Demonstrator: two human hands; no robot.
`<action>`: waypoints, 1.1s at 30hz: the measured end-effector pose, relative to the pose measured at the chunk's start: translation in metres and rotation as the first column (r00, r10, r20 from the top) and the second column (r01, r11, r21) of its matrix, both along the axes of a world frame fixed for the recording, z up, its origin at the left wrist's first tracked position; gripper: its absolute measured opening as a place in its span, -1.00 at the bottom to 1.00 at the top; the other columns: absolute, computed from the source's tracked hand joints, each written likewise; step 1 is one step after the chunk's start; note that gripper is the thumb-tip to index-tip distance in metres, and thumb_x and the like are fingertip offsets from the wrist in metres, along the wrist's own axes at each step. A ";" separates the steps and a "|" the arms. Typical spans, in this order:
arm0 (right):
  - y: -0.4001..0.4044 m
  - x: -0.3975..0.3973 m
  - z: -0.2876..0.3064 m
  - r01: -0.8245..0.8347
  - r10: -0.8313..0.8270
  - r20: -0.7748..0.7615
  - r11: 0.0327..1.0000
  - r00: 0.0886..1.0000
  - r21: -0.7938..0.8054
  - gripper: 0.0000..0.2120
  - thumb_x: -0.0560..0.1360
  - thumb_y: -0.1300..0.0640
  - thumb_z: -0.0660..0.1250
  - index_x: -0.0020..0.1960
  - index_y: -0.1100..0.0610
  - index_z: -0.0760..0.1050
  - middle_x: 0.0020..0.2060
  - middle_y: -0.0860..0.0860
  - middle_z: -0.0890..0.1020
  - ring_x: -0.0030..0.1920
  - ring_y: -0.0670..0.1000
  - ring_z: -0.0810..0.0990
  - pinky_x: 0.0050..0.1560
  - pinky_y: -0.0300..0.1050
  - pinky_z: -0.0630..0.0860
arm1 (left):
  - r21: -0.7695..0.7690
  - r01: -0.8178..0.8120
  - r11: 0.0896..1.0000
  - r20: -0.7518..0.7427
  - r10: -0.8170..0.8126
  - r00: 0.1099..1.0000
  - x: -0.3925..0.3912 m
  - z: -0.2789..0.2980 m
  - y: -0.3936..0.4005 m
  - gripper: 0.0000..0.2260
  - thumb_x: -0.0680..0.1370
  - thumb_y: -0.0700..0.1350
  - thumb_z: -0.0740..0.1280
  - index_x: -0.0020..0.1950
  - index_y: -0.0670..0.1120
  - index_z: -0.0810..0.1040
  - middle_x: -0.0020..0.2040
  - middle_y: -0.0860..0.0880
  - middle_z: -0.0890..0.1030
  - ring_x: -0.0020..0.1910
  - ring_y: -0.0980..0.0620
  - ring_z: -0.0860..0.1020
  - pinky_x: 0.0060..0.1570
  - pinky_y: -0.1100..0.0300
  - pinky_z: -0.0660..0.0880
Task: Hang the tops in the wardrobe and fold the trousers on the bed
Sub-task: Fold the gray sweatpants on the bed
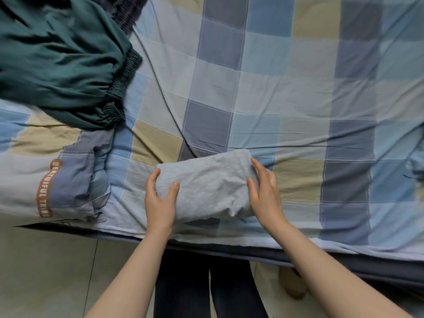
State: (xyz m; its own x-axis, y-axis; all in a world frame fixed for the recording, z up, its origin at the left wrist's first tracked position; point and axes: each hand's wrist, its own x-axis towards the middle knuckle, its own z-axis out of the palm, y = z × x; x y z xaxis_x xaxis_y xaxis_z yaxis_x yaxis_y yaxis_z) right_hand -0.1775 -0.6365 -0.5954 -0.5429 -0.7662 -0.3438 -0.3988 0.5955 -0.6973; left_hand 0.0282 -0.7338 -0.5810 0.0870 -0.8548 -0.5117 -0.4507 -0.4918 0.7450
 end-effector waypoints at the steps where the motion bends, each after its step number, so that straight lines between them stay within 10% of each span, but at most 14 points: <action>1: 0.006 -0.005 0.020 -0.031 0.031 -0.017 0.999 0.999 -0.017 -0.54 0.60 0.21 0.20 0.47 -0.02 0.27 0.29 0.11 0.38 0.17 -0.23 0.33 0.15 -0.58 0.12 | -0.014 0.032 0.999 -0.017 -0.032 0.999 -0.003 0.019 0.003 -0.58 0.56 -0.14 0.38 0.41 -0.02 0.41 0.31 0.15 0.44 0.30 0.24 0.37 0.25 0.38 0.26; 6: 0.022 -0.017 0.118 -0.009 0.000 -0.088 0.995 0.996 -0.100 -0.64 0.59 0.26 0.21 0.36 0.08 0.45 0.31 0.18 0.42 0.34 0.08 0.40 0.24 -0.59 0.11 | -0.078 0.113 0.990 -0.087 -0.120 0.989 -0.017 0.113 0.009 -0.71 0.60 -0.12 0.31 0.33 0.03 0.47 0.25 0.20 0.48 0.29 0.27 0.39 0.24 0.40 0.27; 12: 0.035 -0.021 0.230 0.090 -0.117 -0.141 0.979 0.983 -0.185 -0.65 0.61 0.20 0.19 0.39 0.05 0.42 0.38 0.08 0.36 0.36 -0.15 0.31 0.25 -0.60 0.13 | -0.188 0.237 0.953 -0.122 -0.262 0.957 -0.035 0.212 0.003 -0.74 0.61 -0.07 0.29 0.29 0.13 0.42 0.19 0.31 0.45 0.24 0.32 0.40 0.20 0.46 0.30; 17: 0.050 -0.003 0.297 0.186 -0.241 -0.233 0.954 0.942 -0.237 -0.66 0.62 0.18 0.18 0.38 0.10 0.44 0.41 0.05 0.36 0.34 -0.20 0.31 0.28 -0.55 0.16 | -0.350 0.330 0.877 -0.055 -0.371 0.927 -0.036 0.277 -0.006 -0.70 0.60 -0.10 0.30 0.33 0.07 0.42 0.25 0.03 0.40 0.18 0.31 0.39 0.18 0.56 0.23; 22: 0.080 0.054 0.334 0.396 -0.459 -0.225 0.877 0.860 -0.273 -0.67 0.62 0.20 0.17 0.36 0.12 0.45 0.36 0.06 0.42 0.33 -0.18 0.33 0.27 -0.55 0.17 | -0.394 0.570 0.721 0.012 -0.616 0.788 -0.019 0.316 -0.014 -0.73 0.61 -0.11 0.30 0.31 -0.06 0.52 0.31 -0.08 0.39 0.32 0.07 0.35 0.13 0.68 0.12; 29: 0.145 0.159 0.346 0.705 -0.759 -0.159 0.647 0.631 -0.291 -0.72 0.59 0.26 0.22 0.27 0.18 0.53 0.22 0.07 0.52 0.17 -0.30 0.36 0.16 -0.62 0.19 | -0.395 0.804 0.445 0.056 -0.861 0.505 0.012 0.348 0.018 -0.75 0.58 -0.14 0.34 0.26 -0.06 0.55 0.25 0.03 0.42 0.13 0.37 0.35 0.10 0.66 0.16; 33: 0.195 0.208 0.352 0.827 -0.878 -0.123 0.476 0.462 -0.299 -0.73 0.58 0.27 0.23 0.24 0.19 0.54 0.18 -0.03 0.49 0.12 -0.31 0.40 0.11 -0.61 0.25 | -0.377 0.874 0.307 0.031 -0.939 0.343 0.015 0.357 0.054 -0.76 0.56 -0.19 0.37 0.23 -0.05 0.56 0.25 -0.05 0.49 0.20 0.11 0.45 0.10 0.61 0.24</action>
